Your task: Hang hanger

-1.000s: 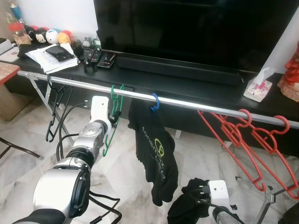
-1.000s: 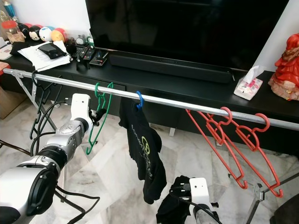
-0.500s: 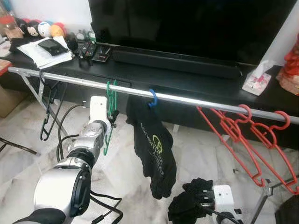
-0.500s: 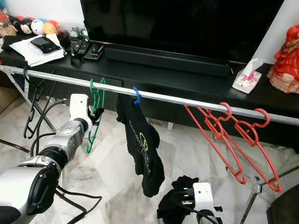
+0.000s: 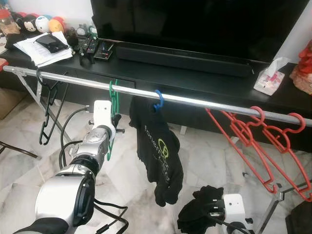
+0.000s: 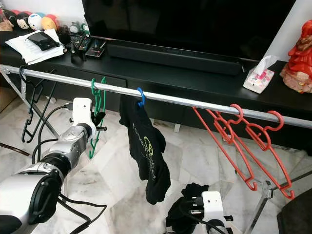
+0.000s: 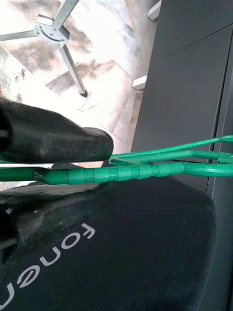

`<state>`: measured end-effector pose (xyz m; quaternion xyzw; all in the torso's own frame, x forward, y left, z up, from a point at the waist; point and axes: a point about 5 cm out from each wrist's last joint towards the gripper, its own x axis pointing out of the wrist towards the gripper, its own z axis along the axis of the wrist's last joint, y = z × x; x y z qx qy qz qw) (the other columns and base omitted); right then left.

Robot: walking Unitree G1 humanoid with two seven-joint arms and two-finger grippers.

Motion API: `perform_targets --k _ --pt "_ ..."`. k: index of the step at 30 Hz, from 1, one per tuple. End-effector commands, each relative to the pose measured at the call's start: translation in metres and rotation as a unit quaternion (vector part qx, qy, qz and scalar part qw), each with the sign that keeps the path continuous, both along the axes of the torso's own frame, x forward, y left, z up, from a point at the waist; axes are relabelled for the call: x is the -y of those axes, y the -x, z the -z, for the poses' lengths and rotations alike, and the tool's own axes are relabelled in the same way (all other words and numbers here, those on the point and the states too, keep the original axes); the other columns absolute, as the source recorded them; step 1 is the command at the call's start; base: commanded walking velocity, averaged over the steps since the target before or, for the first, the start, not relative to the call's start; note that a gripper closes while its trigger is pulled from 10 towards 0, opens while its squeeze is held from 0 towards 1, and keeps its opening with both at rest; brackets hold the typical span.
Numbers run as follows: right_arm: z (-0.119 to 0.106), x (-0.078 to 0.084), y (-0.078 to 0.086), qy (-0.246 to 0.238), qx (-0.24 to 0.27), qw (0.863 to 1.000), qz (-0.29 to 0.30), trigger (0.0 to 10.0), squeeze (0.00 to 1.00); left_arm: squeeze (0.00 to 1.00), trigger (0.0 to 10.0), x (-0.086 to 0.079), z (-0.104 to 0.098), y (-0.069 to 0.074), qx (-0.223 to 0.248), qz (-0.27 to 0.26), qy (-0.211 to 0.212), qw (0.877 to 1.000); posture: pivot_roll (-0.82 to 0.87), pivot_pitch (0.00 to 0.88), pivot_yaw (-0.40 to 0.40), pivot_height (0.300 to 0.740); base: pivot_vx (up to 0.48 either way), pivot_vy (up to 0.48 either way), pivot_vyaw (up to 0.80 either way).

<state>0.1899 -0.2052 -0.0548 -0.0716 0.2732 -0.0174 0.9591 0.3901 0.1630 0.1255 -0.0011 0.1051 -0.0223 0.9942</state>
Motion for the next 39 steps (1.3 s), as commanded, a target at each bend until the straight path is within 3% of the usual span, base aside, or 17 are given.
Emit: perform_targets --k 1,22,29,30,31,32,33,34,39 --pt "-0.002 0.001 0.000 0.001 0.005 1.000 0.005 10.0 0.00 0.00 0.0 0.000 -0.003 -0.002 0.001 0.001 -0.006 1.000 -0.20 0.107 -0.030 0.740 0.000 0.000 0.00" --pt "-0.002 -0.008 -0.007 -0.005 0.004 1.000 0.007 10.0 0.00 0.00 0.0 0.004 -0.013 -0.003 0.051 0.023 -0.055 0.997 -0.17 0.090 -0.024 0.740 0.000 0.000 0.00" --pt "-0.003 -0.010 -0.011 -0.007 0.006 1.000 0.007 10.0 0.00 0.00 0.0 0.008 0.000 0.006 0.069 0.050 -0.077 0.993 -0.16 0.083 -0.022 0.740 0.000 0.000 0.00" --pt "-0.003 -0.011 -0.011 -0.008 0.006 1.000 0.007 10.0 0.00 0.00 0.9 0.008 0.004 0.009 0.069 0.054 -0.079 0.993 -0.16 0.082 -0.022 0.740 0.000 0.000 0.00" --pt "-0.003 -0.011 -0.012 -0.008 0.007 1.000 0.007 10.0 0.00 0.00 4.3 0.007 0.011 0.014 0.070 0.061 -0.084 0.992 -0.16 0.081 -0.023 0.740 0.000 0.000 0.00" --pt "-0.003 -0.011 -0.012 -0.008 0.007 1.000 0.007 10.0 0.00 0.00 4.3 0.007 0.014 0.016 0.071 0.063 -0.087 0.992 -0.15 0.080 -0.024 0.740 0.000 0.000 0.00" --pt "-0.004 -0.011 -0.013 -0.008 0.007 1.000 0.007 10.0 0.00 0.00 9.3 0.006 0.017 0.018 0.071 0.063 -0.086 0.992 -0.15 0.079 -0.025 0.740 0.000 0.000 0.00" --pt "-0.004 -0.011 -0.014 -0.009 0.006 1.000 0.006 10.0 0.00 0.00 10.0 0.003 0.024 0.024 0.072 0.064 -0.087 0.991 -0.14 0.075 -0.026 0.740 0.000 0.000 0.00" --pt "-0.005 -0.015 -0.021 -0.010 0.007 1.000 0.003 10.0 0.00 0.00 10.0 -0.011 0.042 0.042 0.078 0.049 -0.094 0.991 -0.12 0.052 -0.024 0.740 0.000 0.000 0.00"
